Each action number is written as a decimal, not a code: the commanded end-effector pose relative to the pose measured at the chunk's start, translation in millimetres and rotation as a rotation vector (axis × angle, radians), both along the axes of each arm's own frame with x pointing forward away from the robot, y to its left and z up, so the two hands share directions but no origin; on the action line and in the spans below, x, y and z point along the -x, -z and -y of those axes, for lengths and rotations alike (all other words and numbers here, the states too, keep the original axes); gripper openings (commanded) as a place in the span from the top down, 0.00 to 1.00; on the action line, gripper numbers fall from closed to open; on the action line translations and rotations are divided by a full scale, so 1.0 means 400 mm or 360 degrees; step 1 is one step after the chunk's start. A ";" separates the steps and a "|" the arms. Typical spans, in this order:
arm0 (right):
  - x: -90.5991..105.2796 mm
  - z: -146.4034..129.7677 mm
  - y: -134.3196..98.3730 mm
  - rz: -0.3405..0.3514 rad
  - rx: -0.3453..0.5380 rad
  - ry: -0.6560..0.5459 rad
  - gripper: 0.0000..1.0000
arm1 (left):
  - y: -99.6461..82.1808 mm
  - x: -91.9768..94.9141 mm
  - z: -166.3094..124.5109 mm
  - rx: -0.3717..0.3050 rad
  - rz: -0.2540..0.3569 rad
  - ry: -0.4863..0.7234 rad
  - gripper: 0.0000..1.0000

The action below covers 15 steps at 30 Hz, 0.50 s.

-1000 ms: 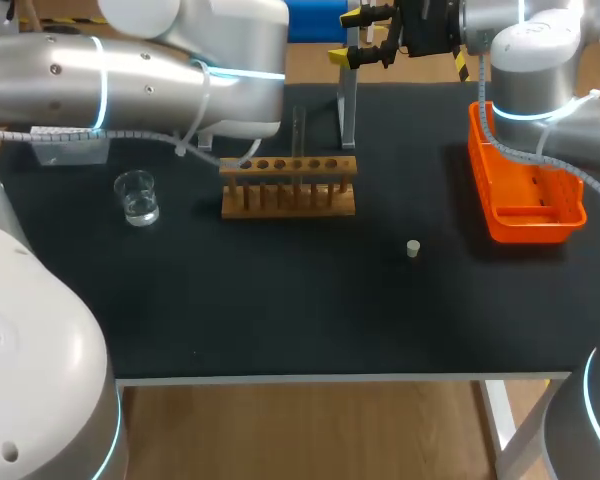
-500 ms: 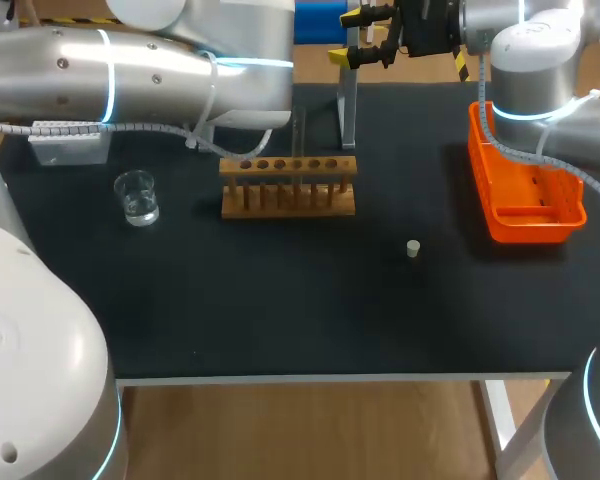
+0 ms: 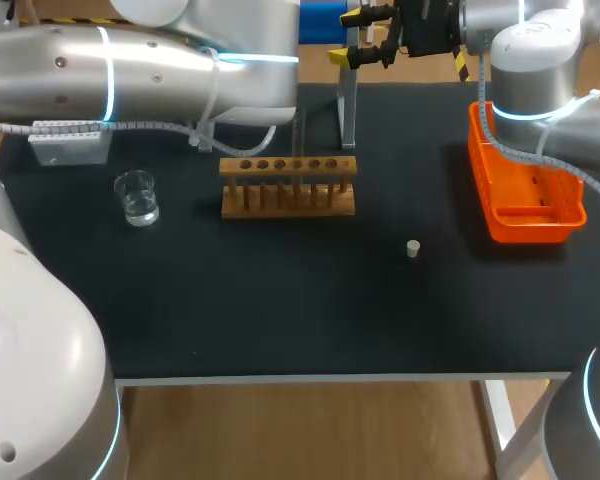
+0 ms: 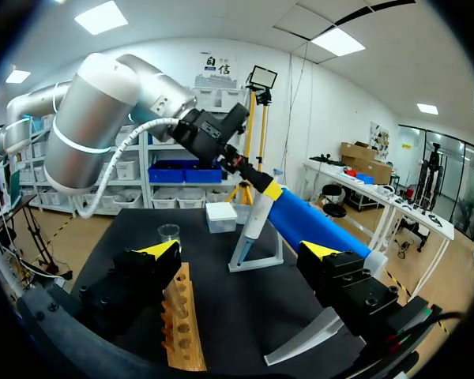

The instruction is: Invert the test tube, pick up the pipette, mount the tip to pipette, aspirate from beaker and dispense into the tube, eject the tip, return the pipette, and cap with the stopper.

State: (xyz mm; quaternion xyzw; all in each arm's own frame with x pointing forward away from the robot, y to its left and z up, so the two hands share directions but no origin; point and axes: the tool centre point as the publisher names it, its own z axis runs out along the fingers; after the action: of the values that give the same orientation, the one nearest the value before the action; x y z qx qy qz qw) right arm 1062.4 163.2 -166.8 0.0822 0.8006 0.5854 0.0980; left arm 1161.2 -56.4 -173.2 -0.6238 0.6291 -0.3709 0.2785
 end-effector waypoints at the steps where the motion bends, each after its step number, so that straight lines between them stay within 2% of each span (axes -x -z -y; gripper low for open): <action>1: 0.000 0.002 -0.002 -0.0003 0.0004 -0.0004 0.00 | -0.043 0.045 -0.018 0.0019 0.0033 0.0058 0.00; 6: 0.000 0.002 -0.002 -0.0003 0.0004 -0.0004 0.00 | -0.098 0.087 -0.029 -0.0015 0.0129 0.0148 0.00; 8: 0.000 0.002 -0.002 -0.0003 0.0004 -0.0004 0.00 | -0.114 0.106 -0.033 0.0013 0.0182 0.0240 0.00; 9: 0.000 0.002 -0.002 -0.0003 0.0004 -0.0004 0.00 | -0.121 0.116 -0.035 -0.0010 0.0200 0.0278 0.00; 11: 0.000 0.002 -0.002 -0.0003 0.0004 -0.0004 0.00 | -0.132 0.136 -0.033 0.0051 0.0291 0.0454 0.00; 15: 0.000 0.002 -0.002 -0.0003 0.0004 -0.0004 0.00 | -0.151 0.178 -0.028 0.0069 0.0404 0.0742 0.00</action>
State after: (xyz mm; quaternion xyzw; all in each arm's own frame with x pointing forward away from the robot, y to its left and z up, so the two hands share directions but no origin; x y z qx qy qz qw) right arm 1062.3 163.2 -166.7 0.0822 0.8006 0.5854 0.0980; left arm 1117.9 -62.3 -115.2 -0.5159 0.6765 -0.4284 0.3044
